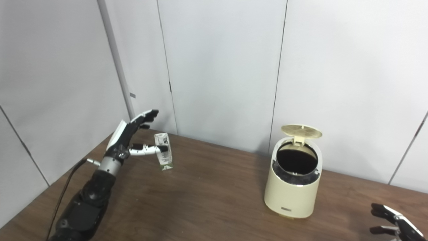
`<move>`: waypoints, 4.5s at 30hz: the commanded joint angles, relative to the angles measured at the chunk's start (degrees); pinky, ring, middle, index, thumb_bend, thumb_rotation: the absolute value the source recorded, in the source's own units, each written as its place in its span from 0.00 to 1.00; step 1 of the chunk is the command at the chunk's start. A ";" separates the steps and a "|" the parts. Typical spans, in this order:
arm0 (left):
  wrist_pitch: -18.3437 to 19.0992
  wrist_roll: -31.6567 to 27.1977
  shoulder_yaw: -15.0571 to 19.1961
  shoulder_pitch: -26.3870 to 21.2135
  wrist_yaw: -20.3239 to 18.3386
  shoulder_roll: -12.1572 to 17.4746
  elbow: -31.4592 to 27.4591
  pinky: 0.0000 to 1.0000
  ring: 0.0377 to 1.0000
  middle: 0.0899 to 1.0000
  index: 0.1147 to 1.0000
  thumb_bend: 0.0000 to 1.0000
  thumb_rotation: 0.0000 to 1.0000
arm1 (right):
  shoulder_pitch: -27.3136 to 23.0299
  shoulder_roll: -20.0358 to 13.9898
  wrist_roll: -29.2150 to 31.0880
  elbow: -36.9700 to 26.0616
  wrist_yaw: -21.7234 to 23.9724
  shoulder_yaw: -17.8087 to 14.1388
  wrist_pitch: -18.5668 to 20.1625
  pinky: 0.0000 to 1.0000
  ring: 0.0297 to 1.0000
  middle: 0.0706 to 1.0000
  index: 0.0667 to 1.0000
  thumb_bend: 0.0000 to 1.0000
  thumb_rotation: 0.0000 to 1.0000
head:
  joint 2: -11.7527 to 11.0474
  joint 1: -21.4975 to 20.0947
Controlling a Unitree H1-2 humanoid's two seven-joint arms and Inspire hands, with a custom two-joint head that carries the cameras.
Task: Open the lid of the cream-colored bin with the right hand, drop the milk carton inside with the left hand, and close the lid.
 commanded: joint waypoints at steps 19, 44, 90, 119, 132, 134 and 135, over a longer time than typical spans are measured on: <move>-4.67 -3.13 -1.83 -3.67 11.26 -1.14 8.46 0.89 0.85 0.85 0.83 0.96 0.27 | 0.20 -1.92 2.21 -2.52 0.23 -1.75 -1.40 0.35 0.58 0.74 0.72 1.00 0.59 | 0.39 -0.21; -4.68 -9.93 -1.21 -5.88 11.67 -3.57 16.02 0.78 0.82 0.84 0.87 0.95 0.24 | 1.75 -2.92 2.64 -3.46 0.49 -2.32 -1.57 0.35 0.58 0.73 0.72 1.00 0.62 | 1.13 -1.01; -4.67 -13.68 -1.94 -9.95 6.14 -5.07 23.25 0.57 0.60 0.61 0.64 0.90 0.08 | 5.13 -2.84 1.42 -5.58 0.54 -2.87 -0.73 0.36 0.58 0.73 0.73 1.00 0.62 | 2.95 -2.52; -4.68 -10.29 -5.38 -8.90 13.12 -8.87 15.53 0.43 0.43 0.44 0.43 0.51 0.00 | 6.24 -2.04 1.42 -4.76 -0.05 -2.66 -1.29 0.40 0.62 0.77 0.75 0.94 0.59 | 3.17 -4.40; -4.02 -11.76 -5.83 -7.35 4.35 -12.73 -5.39 0.45 0.43 0.45 0.43 0.50 0.00 | 3.68 -0.18 -0.81 -4.44 -0.34 -1.81 0.78 0.50 0.69 0.81 0.80 0.83 0.42 | 2.80 -9.77; -2.79 -11.54 -6.20 -7.53 3.24 -13.27 -8.93 0.45 0.42 0.45 0.43 0.50 0.00 | 3.48 0.22 -0.89 -4.65 -0.30 -1.79 1.18 0.52 0.70 0.82 0.81 0.80 0.38 | 2.83 -10.74; -1.61 -11.12 -6.50 -7.69 2.87 -13.71 -11.06 0.45 0.42 0.45 0.43 0.50 0.00 | 3.44 0.55 -0.46 -5.08 -0.13 -1.84 1.70 0.53 0.71 0.82 0.81 0.79 0.35 | 2.84 -11.35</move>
